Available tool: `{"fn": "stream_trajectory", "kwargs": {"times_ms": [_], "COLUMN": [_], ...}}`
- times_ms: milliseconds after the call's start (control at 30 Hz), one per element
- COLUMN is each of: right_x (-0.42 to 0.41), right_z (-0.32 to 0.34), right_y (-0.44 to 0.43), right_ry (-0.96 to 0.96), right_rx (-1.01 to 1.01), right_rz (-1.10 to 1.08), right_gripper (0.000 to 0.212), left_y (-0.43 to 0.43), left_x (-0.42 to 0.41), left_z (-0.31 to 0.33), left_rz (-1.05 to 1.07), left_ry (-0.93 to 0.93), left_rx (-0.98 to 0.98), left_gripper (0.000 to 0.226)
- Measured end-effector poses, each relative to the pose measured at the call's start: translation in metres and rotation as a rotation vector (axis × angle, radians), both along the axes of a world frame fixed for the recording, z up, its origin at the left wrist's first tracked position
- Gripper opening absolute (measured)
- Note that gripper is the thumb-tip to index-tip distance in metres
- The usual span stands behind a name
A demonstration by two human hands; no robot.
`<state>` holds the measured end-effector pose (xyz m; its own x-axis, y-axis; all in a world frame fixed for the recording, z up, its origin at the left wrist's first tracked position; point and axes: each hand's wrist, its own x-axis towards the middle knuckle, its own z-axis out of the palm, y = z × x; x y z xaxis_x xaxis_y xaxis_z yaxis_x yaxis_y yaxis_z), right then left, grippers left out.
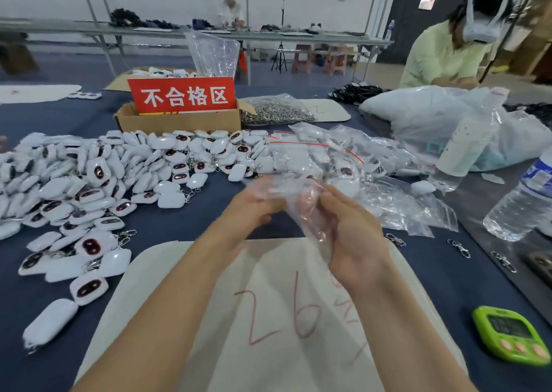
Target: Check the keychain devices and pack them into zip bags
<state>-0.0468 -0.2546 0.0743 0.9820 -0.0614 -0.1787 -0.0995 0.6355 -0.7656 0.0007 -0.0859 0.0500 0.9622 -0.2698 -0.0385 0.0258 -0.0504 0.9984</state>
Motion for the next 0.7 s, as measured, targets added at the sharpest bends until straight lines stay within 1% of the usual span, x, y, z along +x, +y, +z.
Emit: {"fn": "stream_trajectory", "kwargs": {"times_ms": [33,67,100,167,233,300,333,367,500,567,633,700], "right_x": [0.002,0.005,0.009,0.019,0.029,0.037,0.041,0.043,0.046,0.043,0.04,0.036], "right_z": [-0.004,-0.008,-0.012,-0.023,-0.033,-0.039,-0.04,-0.042,-0.049,-0.05,-0.048,-0.046], "right_y": [0.006,0.012,0.019,0.032,0.043,0.048,0.047,0.045,0.035,0.035,0.038,0.04], "right_ry": [0.028,0.055,0.093,0.174,0.214,0.183,0.16,0.142,0.079,0.04,-0.001,-0.032], "right_rx": [0.013,0.011,0.006,-0.032,-0.114,-0.16,-0.155,-0.145,-0.156,-0.202,-0.289,-0.409], "right_rz": [0.023,0.024,0.01,-0.029,-0.039,0.013,0.047,0.075,0.134,0.134,0.082,-0.038], "right_gripper": [0.031,0.031,0.028,0.022,0.018,0.015,0.014,0.013,0.015,0.019,0.02,0.018], "left_y": [0.013,0.028,0.043,0.069,0.09,0.107,0.114,0.12,0.124,0.12,0.118,0.119], "left_x": [-0.003,-0.005,-0.007,-0.008,-0.007,-0.006,-0.007,-0.007,-0.002,0.001,0.003,0.001], "left_z": [0.005,0.009,0.011,0.014,0.01,0.0,-0.005,-0.011,-0.021,-0.022,-0.024,-0.023], "left_rz": [-0.104,-0.163,-0.17,-0.085,0.011,0.077,0.111,0.139,0.183,0.185,0.187,0.203], "left_ry": [0.071,0.095,0.088,0.057,0.067,0.111,0.142,0.167,0.21,0.236,0.236,0.222], "left_rx": [-0.097,-0.16,-0.175,-0.113,-0.063,-0.112,-0.173,-0.223,-0.314,-0.326,-0.324,-0.336], "left_gripper": [0.046,0.041,0.037,0.032,0.023,0.01,0.009,0.011,0.022,0.028,0.031,0.03]}}
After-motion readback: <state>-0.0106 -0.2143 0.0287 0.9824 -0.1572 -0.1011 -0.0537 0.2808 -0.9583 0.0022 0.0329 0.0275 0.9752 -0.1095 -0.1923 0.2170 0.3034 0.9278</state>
